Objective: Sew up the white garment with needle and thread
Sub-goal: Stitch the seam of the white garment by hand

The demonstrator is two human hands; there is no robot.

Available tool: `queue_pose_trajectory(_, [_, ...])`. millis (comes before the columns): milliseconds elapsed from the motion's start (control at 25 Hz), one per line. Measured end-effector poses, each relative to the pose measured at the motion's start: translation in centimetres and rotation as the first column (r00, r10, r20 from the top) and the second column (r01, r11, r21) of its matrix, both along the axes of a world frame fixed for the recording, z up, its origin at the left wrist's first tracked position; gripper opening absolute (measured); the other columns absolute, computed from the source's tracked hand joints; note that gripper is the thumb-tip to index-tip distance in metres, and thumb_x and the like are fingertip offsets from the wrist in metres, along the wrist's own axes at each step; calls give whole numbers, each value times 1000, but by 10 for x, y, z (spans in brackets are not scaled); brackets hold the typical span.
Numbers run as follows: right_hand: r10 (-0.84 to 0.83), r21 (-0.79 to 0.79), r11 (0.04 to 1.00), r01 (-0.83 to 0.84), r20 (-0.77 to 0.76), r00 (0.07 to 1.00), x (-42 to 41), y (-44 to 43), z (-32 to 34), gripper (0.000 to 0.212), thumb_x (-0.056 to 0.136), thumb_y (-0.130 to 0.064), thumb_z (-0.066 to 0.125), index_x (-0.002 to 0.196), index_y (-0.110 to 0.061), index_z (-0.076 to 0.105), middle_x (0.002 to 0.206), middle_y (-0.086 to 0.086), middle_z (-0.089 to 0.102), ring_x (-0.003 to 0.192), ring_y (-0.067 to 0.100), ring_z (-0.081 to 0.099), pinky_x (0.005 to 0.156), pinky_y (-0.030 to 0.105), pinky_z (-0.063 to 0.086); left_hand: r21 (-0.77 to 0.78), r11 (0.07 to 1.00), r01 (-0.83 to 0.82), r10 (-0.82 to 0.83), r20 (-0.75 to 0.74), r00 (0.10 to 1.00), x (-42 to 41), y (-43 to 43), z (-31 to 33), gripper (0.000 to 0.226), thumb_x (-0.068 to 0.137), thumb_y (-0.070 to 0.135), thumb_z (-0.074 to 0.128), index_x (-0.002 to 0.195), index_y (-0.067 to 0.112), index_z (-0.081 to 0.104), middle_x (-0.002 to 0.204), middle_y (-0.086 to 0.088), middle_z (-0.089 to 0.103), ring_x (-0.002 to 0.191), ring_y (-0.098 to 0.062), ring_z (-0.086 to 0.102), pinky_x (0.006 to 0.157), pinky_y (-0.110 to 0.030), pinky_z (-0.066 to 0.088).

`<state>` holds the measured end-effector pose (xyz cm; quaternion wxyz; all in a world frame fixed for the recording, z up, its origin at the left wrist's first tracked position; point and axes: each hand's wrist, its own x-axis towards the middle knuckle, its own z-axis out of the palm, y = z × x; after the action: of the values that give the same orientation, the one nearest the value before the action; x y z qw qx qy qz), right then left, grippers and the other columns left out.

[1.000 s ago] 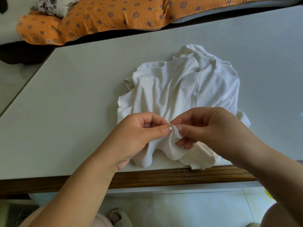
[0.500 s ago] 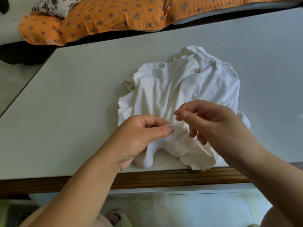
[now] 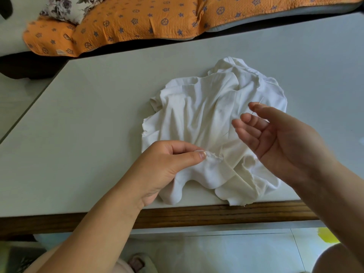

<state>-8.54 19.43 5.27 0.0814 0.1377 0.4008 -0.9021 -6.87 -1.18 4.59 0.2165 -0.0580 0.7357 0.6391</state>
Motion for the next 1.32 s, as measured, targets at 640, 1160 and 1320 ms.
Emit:
queue_pose_trajectory(640, [-52,196,978,71,-102,993,-7,14,0,11,98,-7,51,96,-7,62,69,7,67,71,22,72,61,24,57,-101,995,-19,13,-56,998,-4,-3,-2,13,72,29,77,84,23,80,92,5,77,99,-5,68,103,-31,45])
queue_pose_trajectory(1160, [345,695,672,-256,12,938,18,-15,5,12,94,-14,61,91,-5,69,75,11,76,70,17,75,63,17,57,-184,983,26,-56,-159,986,-6,-6,-2,8,79,28,75,86,25,78,73,12,71,68,3,61,61,-11,43])
queue_pose_trajectory(1320, [346,716,651,-251,15,938,20,-18,6,12,94,-15,61,90,-7,69,74,7,76,69,15,74,63,16,56,-147,988,42,-66,-161,985,-5,-6,-1,4,81,22,74,81,24,76,67,12,66,62,0,57,54,-11,42])
